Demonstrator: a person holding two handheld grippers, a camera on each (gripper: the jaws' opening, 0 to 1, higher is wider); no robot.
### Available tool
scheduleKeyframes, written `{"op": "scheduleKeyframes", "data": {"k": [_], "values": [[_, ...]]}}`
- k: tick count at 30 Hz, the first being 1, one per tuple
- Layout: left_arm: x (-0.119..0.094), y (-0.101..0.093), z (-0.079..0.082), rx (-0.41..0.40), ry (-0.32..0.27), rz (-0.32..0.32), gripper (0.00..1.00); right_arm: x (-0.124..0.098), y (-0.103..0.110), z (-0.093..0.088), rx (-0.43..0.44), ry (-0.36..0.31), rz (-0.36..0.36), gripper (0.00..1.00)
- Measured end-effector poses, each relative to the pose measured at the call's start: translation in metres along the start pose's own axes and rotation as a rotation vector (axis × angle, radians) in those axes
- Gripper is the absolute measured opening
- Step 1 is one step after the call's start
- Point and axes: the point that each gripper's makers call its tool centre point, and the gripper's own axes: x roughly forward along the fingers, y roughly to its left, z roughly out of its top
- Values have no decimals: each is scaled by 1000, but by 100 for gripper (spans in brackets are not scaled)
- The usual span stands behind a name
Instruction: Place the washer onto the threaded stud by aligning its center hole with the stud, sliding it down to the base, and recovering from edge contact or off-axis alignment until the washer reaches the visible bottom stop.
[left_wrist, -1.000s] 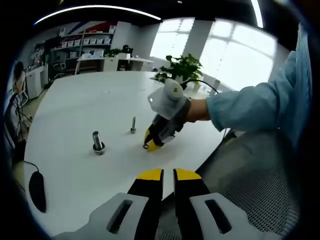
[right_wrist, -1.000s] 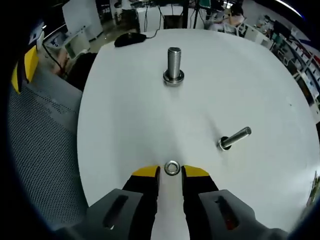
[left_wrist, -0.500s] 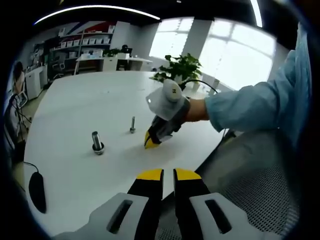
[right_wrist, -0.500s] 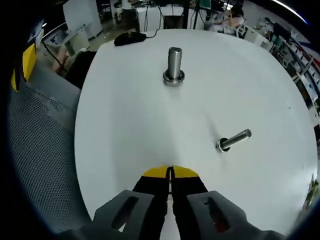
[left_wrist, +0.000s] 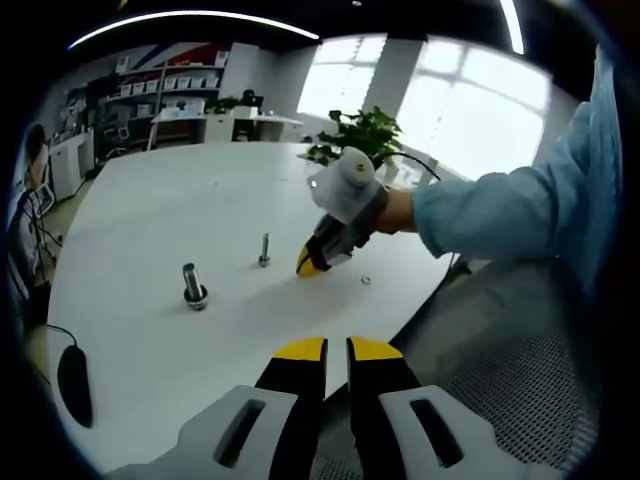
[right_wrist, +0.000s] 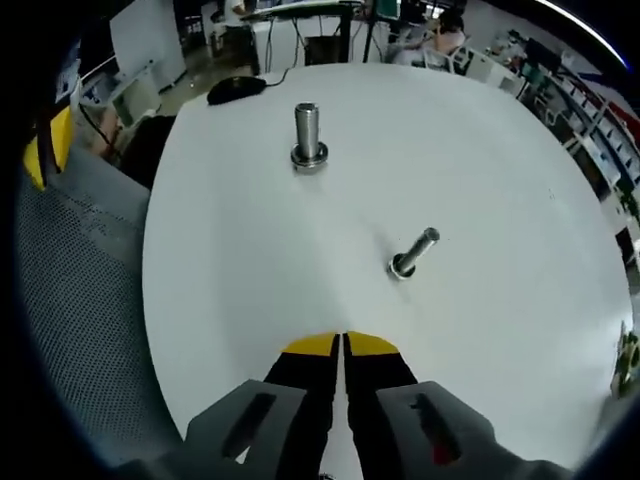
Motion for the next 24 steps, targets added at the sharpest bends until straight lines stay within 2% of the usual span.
{"op": "scheduleKeyframes", "data": {"k": [6, 11, 15, 20, 24], "values": [[0, 0, 0, 2, -1, -2, 5, -22, -20, -25, 80, -1, -37, 7], [0, -1, 0, 4, -2, -3, 5, -32, -22, -46, 104, 19, -39, 10], [0, -1, 0, 5, -2, -3, 5, -39, -12, -65, 83, 57, 7, 11], [0, -1, 1, 7, -3, -3, 5, -45, 5, -82, 114, 83, 57, 17], [0, -1, 1, 8, -3, -3, 5, -45, 18, -102, 94, 140, 90, 18]]}}
